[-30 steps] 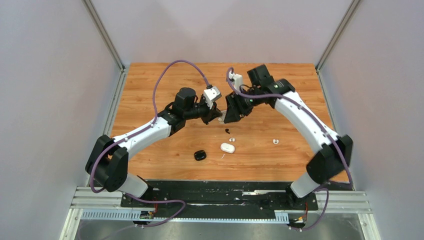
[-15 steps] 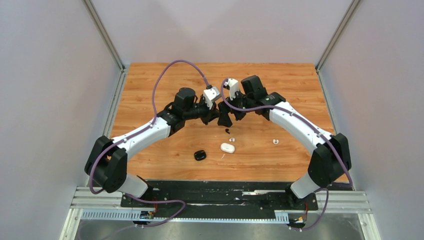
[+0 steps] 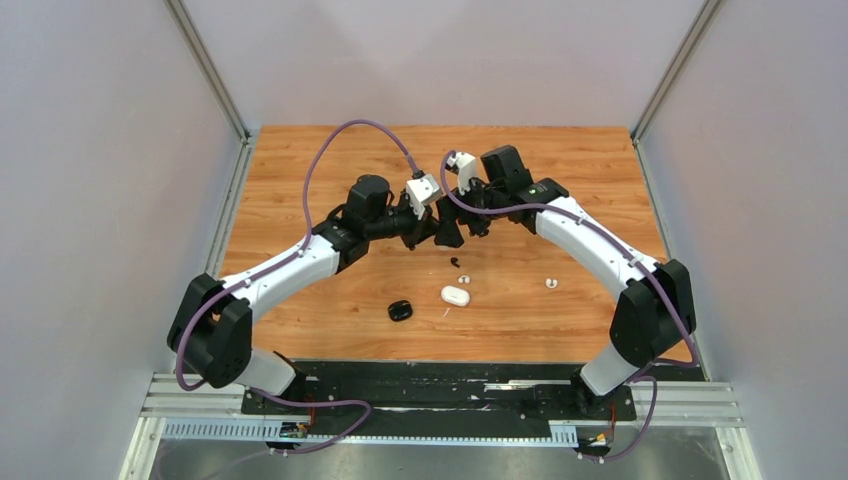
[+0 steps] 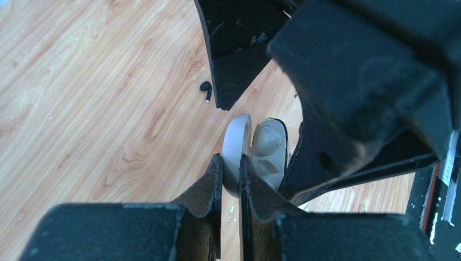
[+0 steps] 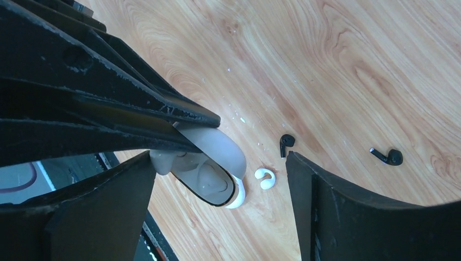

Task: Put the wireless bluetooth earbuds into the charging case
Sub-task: Place the earbud in the charging case, then close the charging case.

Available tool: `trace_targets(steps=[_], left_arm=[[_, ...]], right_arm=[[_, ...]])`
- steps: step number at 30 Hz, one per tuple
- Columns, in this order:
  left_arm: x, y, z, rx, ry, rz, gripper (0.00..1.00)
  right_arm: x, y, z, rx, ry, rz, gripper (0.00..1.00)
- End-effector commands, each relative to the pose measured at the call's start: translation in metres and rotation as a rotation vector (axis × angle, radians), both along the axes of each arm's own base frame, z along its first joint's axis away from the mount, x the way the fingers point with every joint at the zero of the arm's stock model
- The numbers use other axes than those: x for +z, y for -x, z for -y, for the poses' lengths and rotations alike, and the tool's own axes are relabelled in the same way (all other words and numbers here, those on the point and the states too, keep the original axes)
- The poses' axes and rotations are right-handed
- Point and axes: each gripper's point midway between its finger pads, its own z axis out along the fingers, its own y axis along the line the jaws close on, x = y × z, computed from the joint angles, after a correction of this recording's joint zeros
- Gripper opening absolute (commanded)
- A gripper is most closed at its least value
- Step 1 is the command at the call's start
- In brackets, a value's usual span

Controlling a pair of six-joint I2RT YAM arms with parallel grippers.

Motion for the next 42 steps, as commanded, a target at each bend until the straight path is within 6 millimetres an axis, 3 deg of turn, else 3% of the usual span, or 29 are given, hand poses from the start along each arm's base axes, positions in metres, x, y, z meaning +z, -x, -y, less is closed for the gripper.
trace_targets(steps=[1, 6, 16, 19, 22, 25, 30, 37, 42], left_arm=[[0.033, 0.006, 0.003, -0.049, 0.047, 0.095, 0.0], [0.033, 0.007, 0.003, -0.054, 0.045, 0.111, 0.0], [0.033, 0.008, 0.003, -0.061, 0.047, 0.113, 0.0], [0.034, 0.007, 0.001, -0.052, 0.042, 0.121, 0.0], [0.038, 0.006, 0.0, -0.058, 0.035, 0.151, 0.0], [0.045, 0.01, 0.001, -0.091, 0.045, 0.195, 0.0], [0.059, 0.014, 0.003, -0.116, 0.088, 0.243, 0.0], [0.073, 0.016, 0.007, -0.121, 0.167, 0.207, 0.0], [0.074, 0.006, 0.006, -0.081, 0.15, 0.205, 0.0]], right_arm=[[0.01, -0.008, 0.008, 0.015, -0.015, 0.01, 0.86], [0.007, 0.003, 0.009, 0.1, -0.044, -0.032, 0.86], [0.012, 0.001, 0.0, 0.106, -0.09, -0.084, 0.87], [0.021, 0.019, 0.001, 0.211, -0.118, -0.074, 0.91], [0.044, 0.042, 0.007, 0.355, -0.203, 0.031, 0.94], [0.041, 0.051, 0.012, 0.439, -0.233, 0.148, 0.94], [0.03, 0.05, 0.008, 0.508, -0.261, 0.176, 0.84], [0.043, 0.036, -0.004, 0.477, -0.334, 0.161, 0.7], [0.05, 0.034, -0.005, 0.439, -0.383, 0.099, 0.51]])
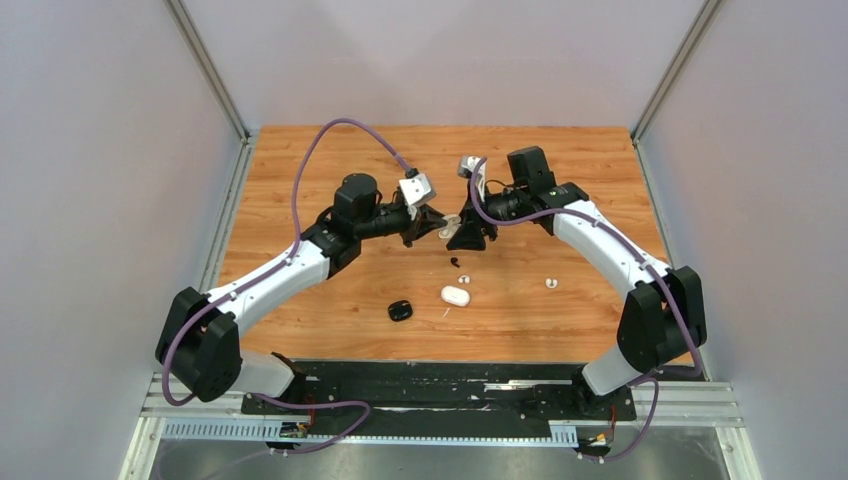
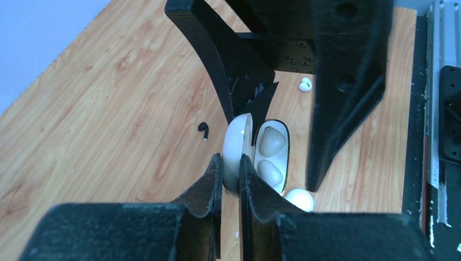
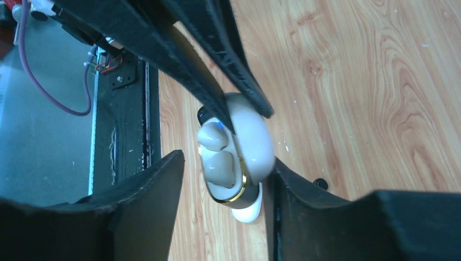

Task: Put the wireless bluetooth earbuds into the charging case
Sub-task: Close the charging case.

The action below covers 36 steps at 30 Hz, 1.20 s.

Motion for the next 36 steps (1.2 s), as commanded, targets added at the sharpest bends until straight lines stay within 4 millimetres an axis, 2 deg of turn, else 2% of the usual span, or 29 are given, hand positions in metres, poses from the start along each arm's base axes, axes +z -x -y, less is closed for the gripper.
trace_targets(steps=[1, 3, 6, 10, 11, 12, 13, 14, 15, 16, 18, 19, 20, 21, 25, 28, 32, 36], left_arm=[[0.031, -0.008, 0.001, 0.02, 0.056, 0.059, 0.0], [0.032, -0.009, 0.001, 0.022, 0.056, 0.063, 0.0], [0.034, -0.009, 0.001, 0.024, 0.059, 0.065, 0.0], [0.038, -0.01, 0.001, 0.027, 0.062, 0.066, 0.0], [0.038, -0.01, 0.001, 0.026, 0.057, 0.056, 0.11], [0.038, -0.009, 0.001, 0.023, 0.052, 0.049, 0.26], [0.039, -0.008, 0.001, 0.023, 0.043, 0.032, 0.34], [0.04, -0.006, 0.001, 0.015, 0.043, 0.021, 0.48], [0.041, -0.004, 0.0, 0.01, 0.04, -0.003, 0.56], [0.041, 0.0, 0.0, -0.016, 0.045, -0.027, 0.69], [0.042, 0.011, 0.004, -0.107, 0.04, -0.042, 0.79], [0.036, 0.021, 0.006, -0.172, 0.021, -0.078, 0.81], [0.04, 0.023, 0.006, -0.202, 0.003, -0.068, 0.83], [0.031, 0.025, 0.009, -0.238, -0.012, -0.092, 0.83], [0.009, 0.018, 0.014, -0.266, -0.075, -0.147, 0.83], [0.001, 0.02, 0.016, -0.29, -0.076, -0.167, 0.83], [0.009, 0.025, 0.017, -0.319, -0.06, -0.134, 0.78], [0.024, 0.029, 0.012, -0.328, -0.046, -0.04, 0.76]], right_arm=[[0.023, -0.007, -0.006, 0.009, -0.093, -0.015, 0.42], [0.022, -0.009, -0.004, -0.006, -0.093, -0.039, 0.28], [0.02, -0.013, -0.002, -0.025, -0.094, -0.067, 0.22], [0.017, -0.017, -0.001, -0.041, -0.098, -0.097, 0.19], [0.017, -0.017, -0.001, -0.042, -0.099, -0.105, 0.17], [0.016, -0.017, -0.002, -0.042, -0.101, -0.108, 0.15], [0.016, -0.018, -0.001, -0.044, -0.101, -0.114, 0.12], [0.015, -0.018, -0.002, -0.044, -0.101, -0.116, 0.11], [0.015, -0.018, -0.002, -0.044, -0.101, -0.117, 0.11], [0.014, -0.019, -0.001, -0.045, -0.101, -0.117, 0.11], [0.014, -0.02, -0.002, -0.048, -0.102, -0.117, 0.11], [0.014, -0.021, -0.002, -0.049, -0.102, -0.117, 0.11], [0.014, -0.022, -0.002, -0.052, -0.103, -0.118, 0.11], [0.015, -0.023, -0.003, -0.054, -0.105, -0.118, 0.11], [0.019, -0.023, -0.004, -0.04, -0.119, -0.111, 0.11], [0.022, -0.024, -0.004, -0.038, -0.121, -0.096, 0.12], [0.015, -0.033, -0.002, -0.097, -0.102, -0.134, 0.12], [0.003, -0.045, 0.004, -0.181, -0.116, -0.253, 0.13]])
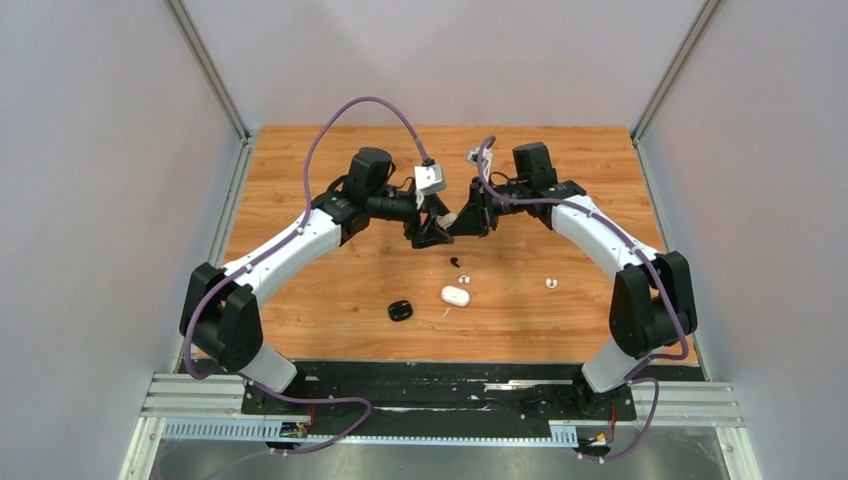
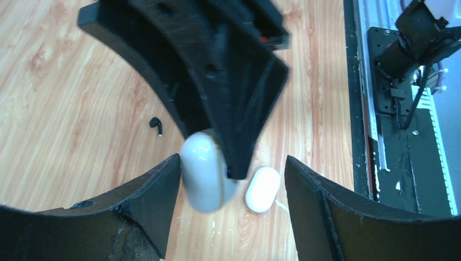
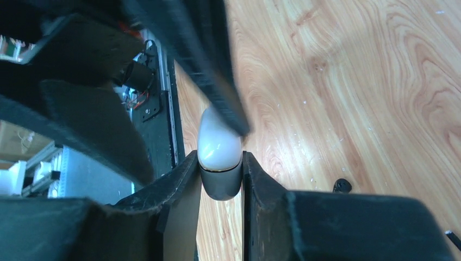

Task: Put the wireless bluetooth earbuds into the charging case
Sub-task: Close the charging case, then place the charging case at the center of the board.

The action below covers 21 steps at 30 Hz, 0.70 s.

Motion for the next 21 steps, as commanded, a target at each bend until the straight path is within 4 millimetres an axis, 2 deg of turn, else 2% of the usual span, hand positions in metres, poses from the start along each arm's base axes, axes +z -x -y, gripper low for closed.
trace_targets(steps=[1, 5, 7, 8, 9, 10, 13, 17, 21], left_arm=[[0.032, 0.018, -0.002, -0.077, 0.069, 0.131, 0.76], [0.023, 0.015, -0.004, -0.05, 0.045, 0.133, 0.75], [0.017, 0.004, -0.005, 0.014, 0.022, 0.127, 0.74], [0.016, -0.008, -0.009, 0.092, 0.003, 0.135, 0.75], [0.019, -0.015, -0.012, 0.138, 0.005, 0.165, 0.77], [0.018, -0.031, -0.02, 0.231, -0.022, 0.195, 0.79], [0.02, -0.058, -0.042, 0.4, -0.078, 0.225, 0.84], [0.007, -0.066, -0.062, 0.489, -0.14, 0.083, 0.85], [-0.013, -0.057, -0.072, 0.521, -0.188, -0.057, 0.85]], right_arm=[[0.001, -0.027, 0.005, -0.103, -0.044, -0.071, 0.12], [-0.005, -0.035, 0.007, -0.133, -0.059, -0.158, 0.08], [-0.008, -0.037, 0.008, -0.134, -0.062, -0.175, 0.06], [-0.012, -0.038, 0.01, -0.141, -0.058, -0.191, 0.05], [-0.018, -0.042, 0.016, -0.171, -0.049, -0.216, 0.02], [-0.027, -0.046, 0.025, -0.212, -0.037, -0.253, 0.0], [-0.063, -0.058, 0.065, -0.38, 0.001, -0.416, 0.0], [-0.118, -0.065, 0.122, -0.586, 0.137, -0.542, 0.0], [-0.159, -0.066, 0.153, -0.649, 0.313, -0.518, 0.02]])
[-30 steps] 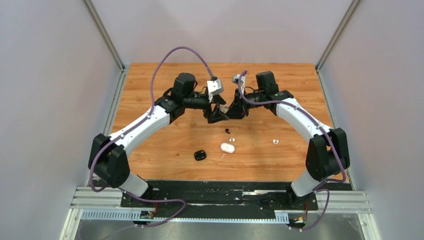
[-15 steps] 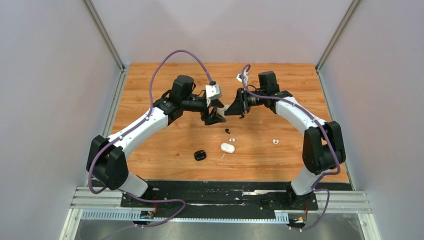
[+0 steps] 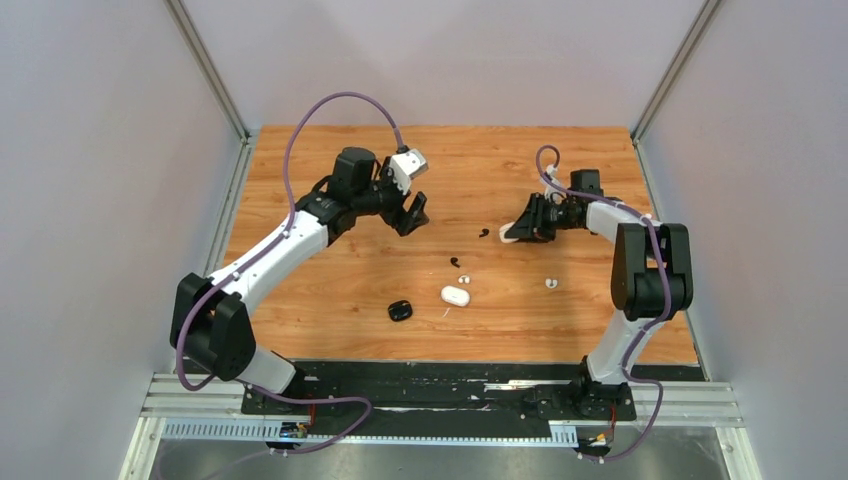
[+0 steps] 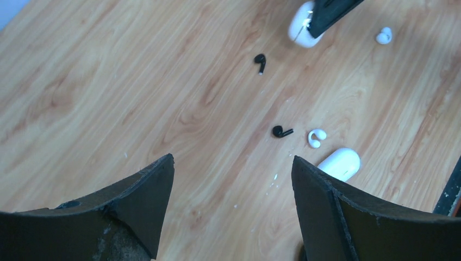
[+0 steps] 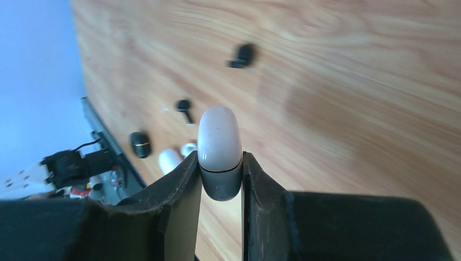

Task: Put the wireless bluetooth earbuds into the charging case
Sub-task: Place the charging case at the center of the board.

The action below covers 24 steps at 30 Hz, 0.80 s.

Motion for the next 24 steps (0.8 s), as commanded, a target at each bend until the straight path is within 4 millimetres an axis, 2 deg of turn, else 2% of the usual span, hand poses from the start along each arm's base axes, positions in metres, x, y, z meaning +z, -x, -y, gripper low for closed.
trace_targets(steps=[1, 4, 7, 8, 10, 12, 15, 18, 21, 22, 24], left_arm=[[-0.004, 0.004, -0.015, 0.116, -0.005, -0.136, 0.85], [-0.016, 0.006, -0.021, 0.161, -0.006, -0.217, 0.86], [-0.023, 0.009, -0.025, 0.17, -0.008, -0.25, 0.87], [-0.025, 0.009, -0.027, 0.168, -0.014, -0.248, 0.88], [-0.029, 0.009, -0.032, 0.172, -0.036, -0.254, 0.88], [-0.036, 0.011, -0.04, 0.186, -0.068, -0.287, 0.87], [-0.035, 0.008, -0.056, 0.248, -0.067, -0.311, 0.87], [-0.038, 0.007, -0.077, 0.346, -0.052, -0.334, 0.87], [-0.034, 0.002, -0.108, 0.463, -0.01, -0.354, 0.87], [-0.038, 0.003, -0.114, 0.499, 0.011, -0.386, 0.88], [-0.04, 0.003, -0.128, 0.566, 0.057, -0.439, 0.88]], right_arm=[[-0.045, 0.004, 0.029, -0.02, 0.222, -0.053, 0.03], [-0.063, -0.004, 0.045, -0.061, 0.292, -0.08, 0.06], [-0.073, -0.012, 0.059, -0.096, 0.329, -0.089, 0.13], [-0.076, -0.014, 0.061, -0.102, 0.341, -0.091, 0.2], [-0.081, -0.017, 0.069, -0.12, 0.371, -0.096, 0.4], [-0.077, -0.022, 0.078, -0.148, 0.391, -0.09, 0.51], [-0.058, -0.03, 0.097, -0.207, 0.422, -0.051, 0.65], [-0.024, -0.04, 0.111, -0.239, 0.417, 0.047, 0.71], [0.027, -0.044, 0.088, -0.123, 0.322, 0.237, 0.72], [0.044, -0.042, 0.073, -0.068, 0.277, 0.3, 0.71], [0.064, -0.032, 0.038, 0.077, 0.2, 0.403, 0.7]])
